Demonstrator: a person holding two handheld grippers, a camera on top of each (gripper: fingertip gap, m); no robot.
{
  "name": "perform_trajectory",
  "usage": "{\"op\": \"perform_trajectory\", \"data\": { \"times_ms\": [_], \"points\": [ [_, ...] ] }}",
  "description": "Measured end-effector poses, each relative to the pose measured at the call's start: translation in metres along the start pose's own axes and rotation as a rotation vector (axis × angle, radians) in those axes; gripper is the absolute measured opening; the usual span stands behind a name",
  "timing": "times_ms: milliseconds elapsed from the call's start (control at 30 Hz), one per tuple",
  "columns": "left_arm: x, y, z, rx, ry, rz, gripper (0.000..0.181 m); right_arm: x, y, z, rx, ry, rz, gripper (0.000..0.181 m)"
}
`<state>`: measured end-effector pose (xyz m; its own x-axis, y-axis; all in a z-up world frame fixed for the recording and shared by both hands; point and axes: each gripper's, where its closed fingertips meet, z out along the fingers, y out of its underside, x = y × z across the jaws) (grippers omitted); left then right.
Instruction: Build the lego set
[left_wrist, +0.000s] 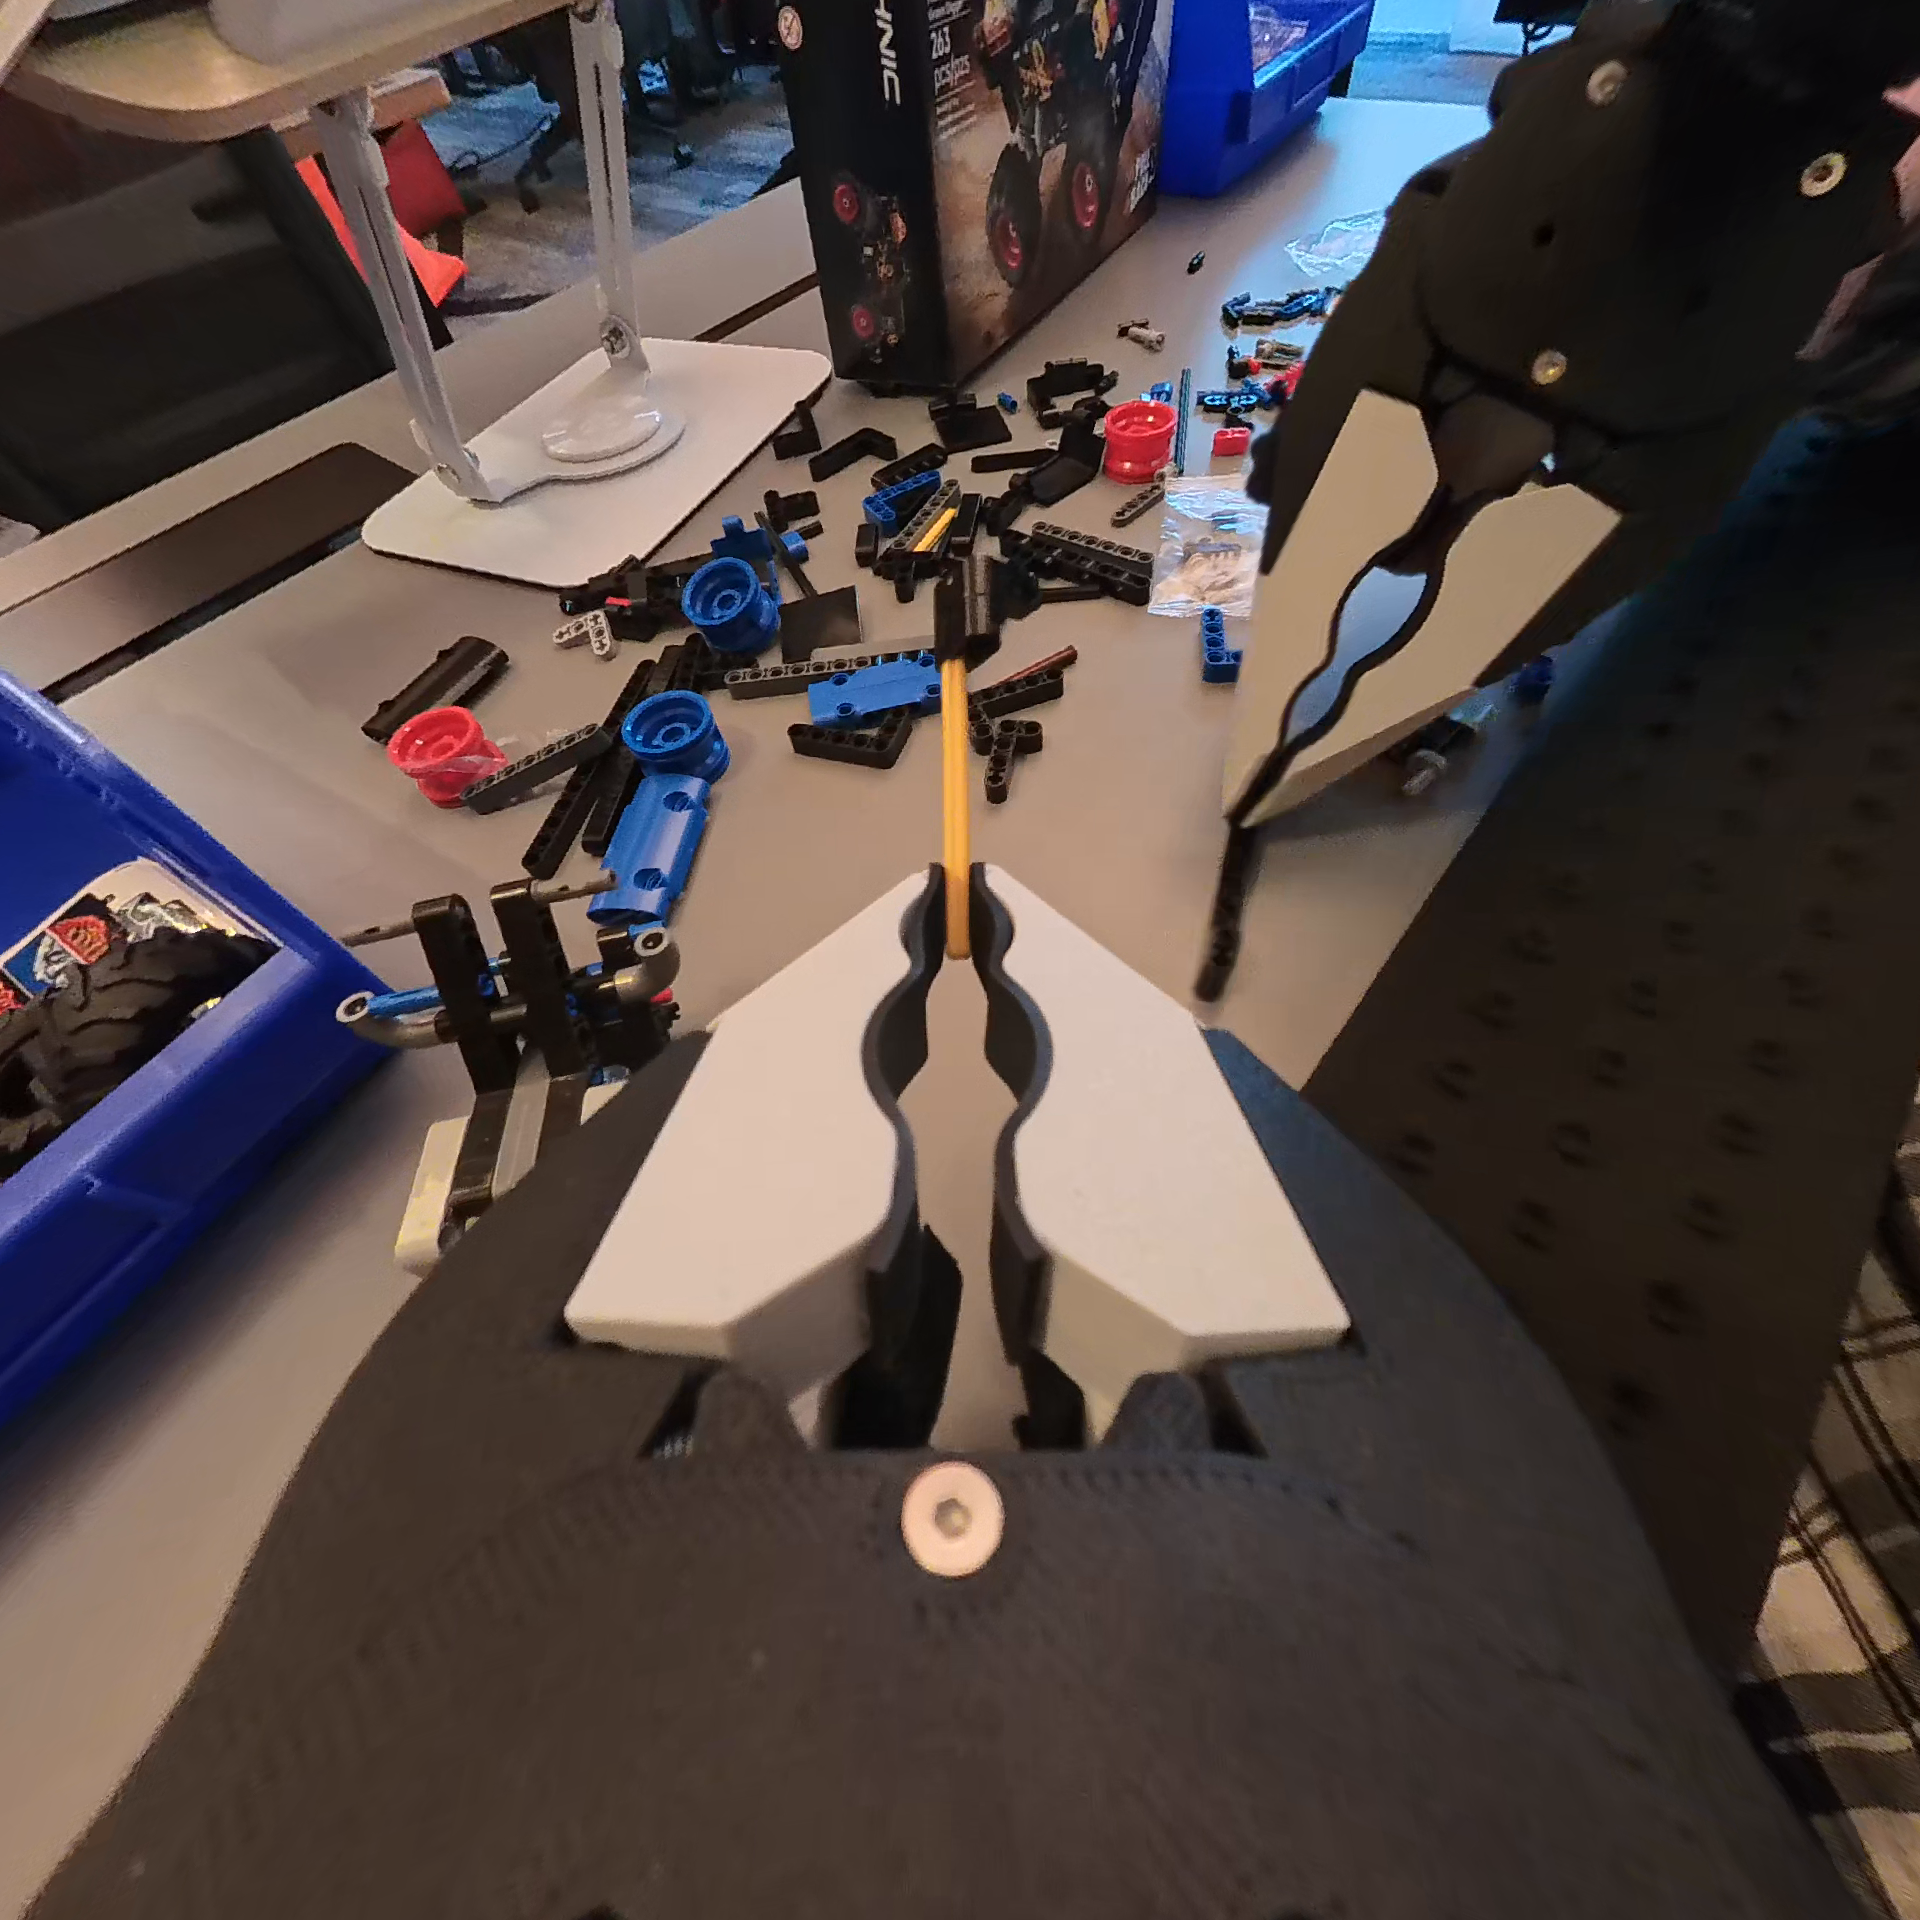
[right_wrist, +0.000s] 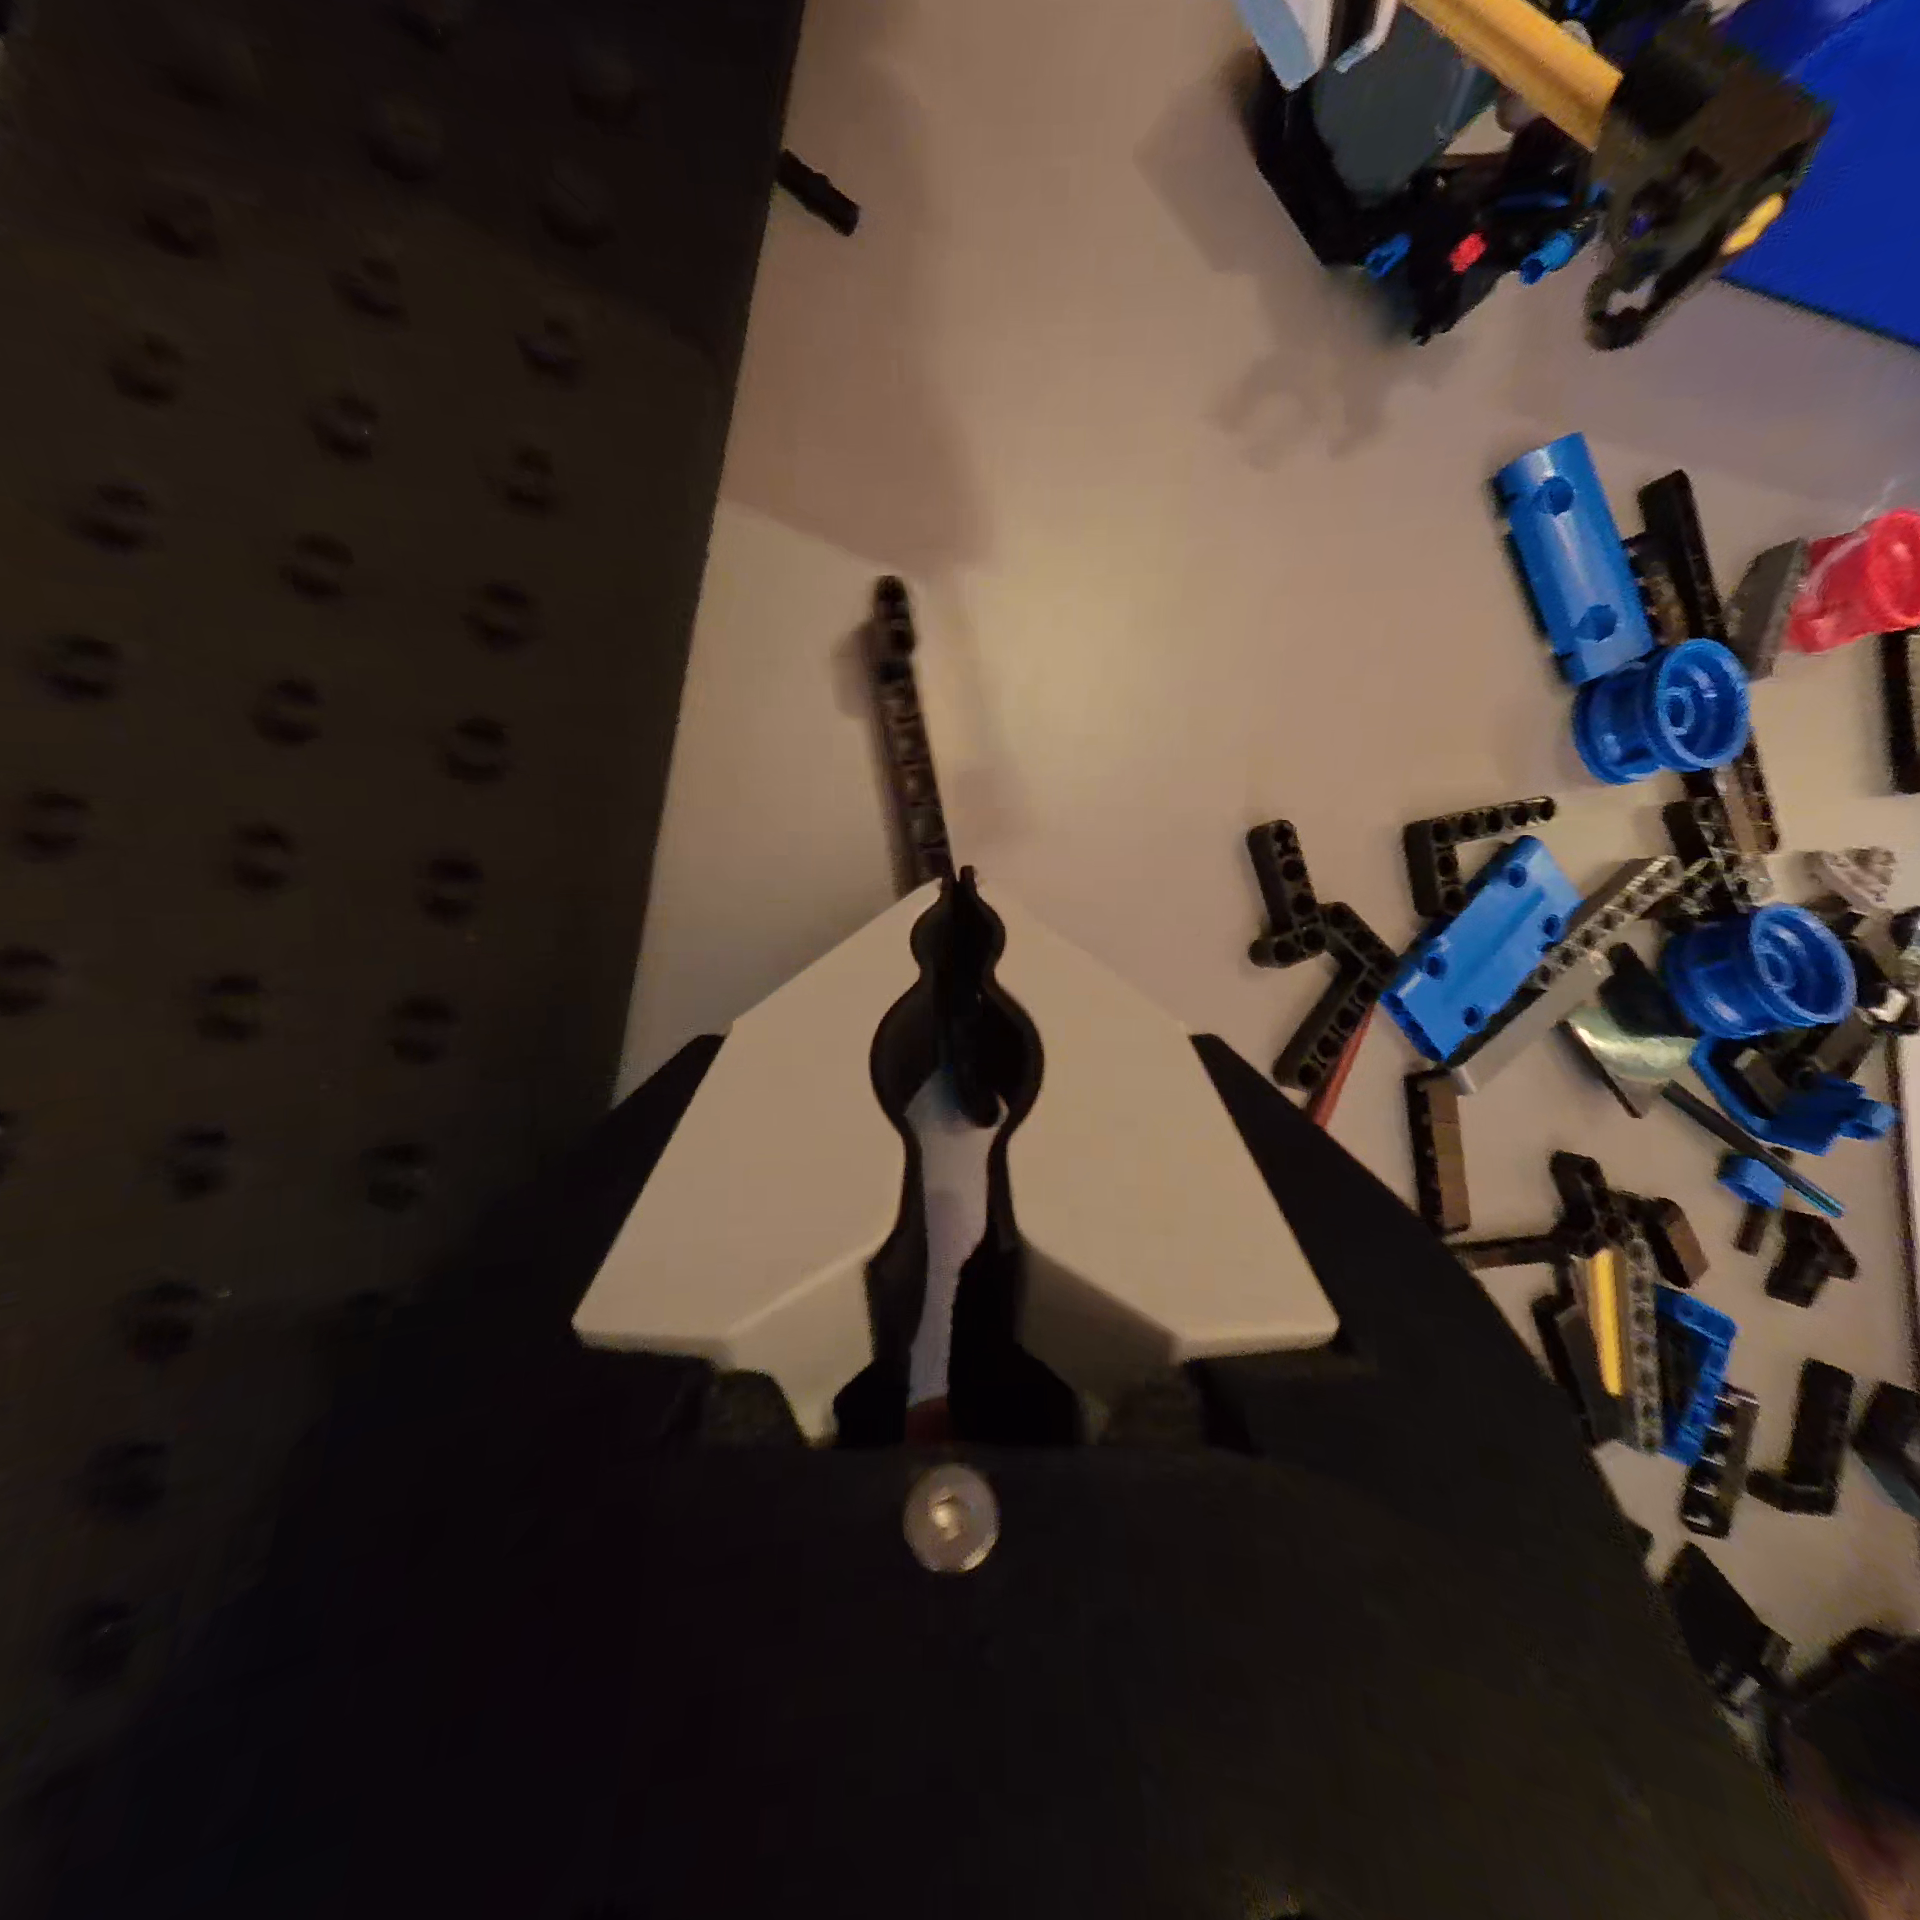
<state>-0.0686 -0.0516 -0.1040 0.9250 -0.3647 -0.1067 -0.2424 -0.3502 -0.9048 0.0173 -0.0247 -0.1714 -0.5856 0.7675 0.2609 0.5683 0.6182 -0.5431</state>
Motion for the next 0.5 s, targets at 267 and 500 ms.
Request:
{"op": "perform_trajectory", "data": {
  "times_ms": [267, 500],
  "points": [
    [-0.003, 0.002, -0.001, 0.004, -0.010, -0.023, 0.002, 0.030, 0.007, -0.002, -0.070, 0.206, -0.131, 0.000],
    [-0.002, 0.005, -0.002, -0.005, -0.014, -0.023, 0.002, 0.008, -0.009, 0.000, 0.045, 0.070, -0.073, 0.007]
  ]
}}
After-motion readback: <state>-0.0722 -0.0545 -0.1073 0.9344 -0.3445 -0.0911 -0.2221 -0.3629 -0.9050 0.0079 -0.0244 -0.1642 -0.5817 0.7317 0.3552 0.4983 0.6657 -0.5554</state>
